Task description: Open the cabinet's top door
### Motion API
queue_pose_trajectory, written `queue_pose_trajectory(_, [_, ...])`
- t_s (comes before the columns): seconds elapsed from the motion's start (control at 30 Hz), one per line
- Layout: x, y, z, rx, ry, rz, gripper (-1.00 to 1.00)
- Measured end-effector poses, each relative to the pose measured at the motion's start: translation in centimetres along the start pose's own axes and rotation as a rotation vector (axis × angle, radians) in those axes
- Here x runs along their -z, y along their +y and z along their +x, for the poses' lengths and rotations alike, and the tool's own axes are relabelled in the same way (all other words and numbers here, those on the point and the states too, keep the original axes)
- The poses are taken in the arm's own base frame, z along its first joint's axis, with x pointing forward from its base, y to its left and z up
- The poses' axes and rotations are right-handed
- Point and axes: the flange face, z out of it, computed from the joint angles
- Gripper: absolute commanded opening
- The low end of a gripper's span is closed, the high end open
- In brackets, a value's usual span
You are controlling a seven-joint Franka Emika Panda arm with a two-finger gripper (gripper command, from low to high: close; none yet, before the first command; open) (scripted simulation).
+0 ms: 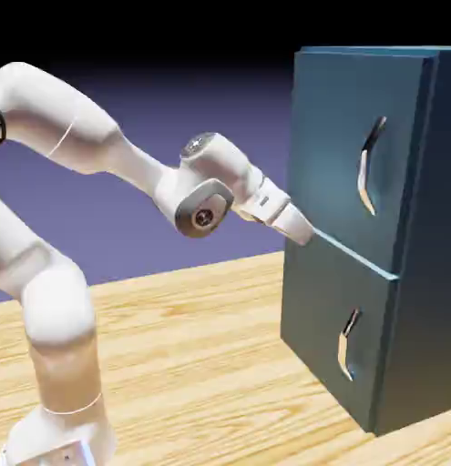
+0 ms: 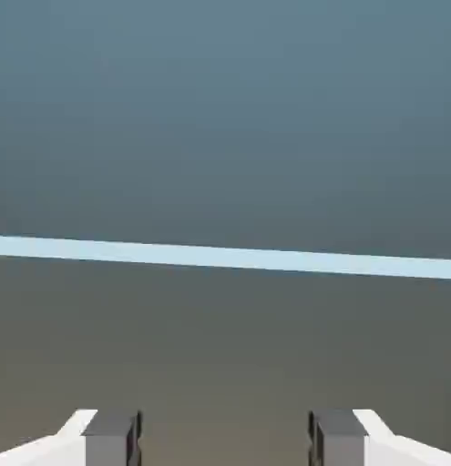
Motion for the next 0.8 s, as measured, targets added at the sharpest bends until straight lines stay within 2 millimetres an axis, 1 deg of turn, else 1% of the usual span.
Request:
queue_pose_trajectory(0.2, [2.7,-2.3,1.4,0.026,0.067,0.066,0.0])
queue_pose_trajectory(0.4, [5.4,-3.8,2.7,0.044,0.134,0.132,0.0])
queue_pose_trajectory(0.6, [7.9,-4.6,3.8,0.055,0.2,0.197,0.0])
queue_pose_trajectory(0.8, [10.0,-4.5,4.9,0.057,0.264,0.26,0.0])
